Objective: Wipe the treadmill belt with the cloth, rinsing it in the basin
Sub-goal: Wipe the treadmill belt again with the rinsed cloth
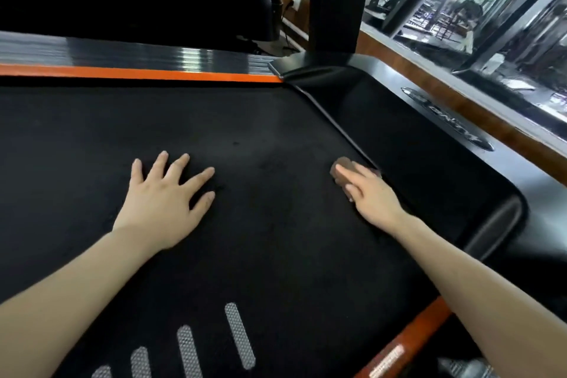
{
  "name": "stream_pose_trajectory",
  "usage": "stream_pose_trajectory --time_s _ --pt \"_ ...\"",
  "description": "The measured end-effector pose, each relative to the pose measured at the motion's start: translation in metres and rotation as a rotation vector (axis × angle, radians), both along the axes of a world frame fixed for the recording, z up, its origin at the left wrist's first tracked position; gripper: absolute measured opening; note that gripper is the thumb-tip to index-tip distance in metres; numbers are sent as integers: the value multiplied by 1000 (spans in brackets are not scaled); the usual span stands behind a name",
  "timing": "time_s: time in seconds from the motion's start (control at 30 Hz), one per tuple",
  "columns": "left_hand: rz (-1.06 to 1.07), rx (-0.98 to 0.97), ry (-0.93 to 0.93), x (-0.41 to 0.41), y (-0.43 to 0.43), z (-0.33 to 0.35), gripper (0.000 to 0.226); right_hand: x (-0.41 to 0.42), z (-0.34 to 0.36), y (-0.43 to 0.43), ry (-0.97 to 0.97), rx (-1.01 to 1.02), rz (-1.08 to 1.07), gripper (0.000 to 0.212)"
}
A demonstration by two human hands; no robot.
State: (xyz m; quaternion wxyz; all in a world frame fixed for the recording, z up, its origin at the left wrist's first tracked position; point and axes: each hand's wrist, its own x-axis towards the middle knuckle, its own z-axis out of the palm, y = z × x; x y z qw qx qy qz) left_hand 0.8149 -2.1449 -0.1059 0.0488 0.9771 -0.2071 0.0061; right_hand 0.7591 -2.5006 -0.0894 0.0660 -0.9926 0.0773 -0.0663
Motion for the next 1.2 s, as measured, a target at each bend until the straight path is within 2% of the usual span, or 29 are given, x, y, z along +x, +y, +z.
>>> stream_pose_trajectory --time_s 0.17,0.27,0.33,0.47,0.6,0.8,0.9,1.0,1.1,1.17,1.2 --pt "-8 73 -7 1 2 3 61 -100 14 32 198 69 173 49" --pt "6 114 -30 -1 -2 9 58 -124 21 37 315 137 224 47" --pt "30 87 -70 -10 -9 10 57 -118 19 33 293 120 222 46" --pt "-24 -46 -4 -45 -32 11 58 -91 16 22 237 100 188 45" --pt "-109 -20 17 -74 -43 8 56 -64 13 9 157 64 170 43" --pt "-83 31 24 -87 -40 0 58 1 14 -16 75 76 85 42" --pt "-64 36 17 -89 -42 -1 60 -13 11 -2 65 92 86 41" --pt "-75 50 17 -90 -42 -1 79 -68 11 36 130 108 295 42" --pt "-85 60 17 -89 -39 -2 84 -121 16 58 216 213 577 44" --pt "-99 45 18 -89 -37 -2 81 -126 20 39 246 220 584 45" --pt "-107 39 18 -88 -36 -2 80 -121 20 22 246 203 517 45"
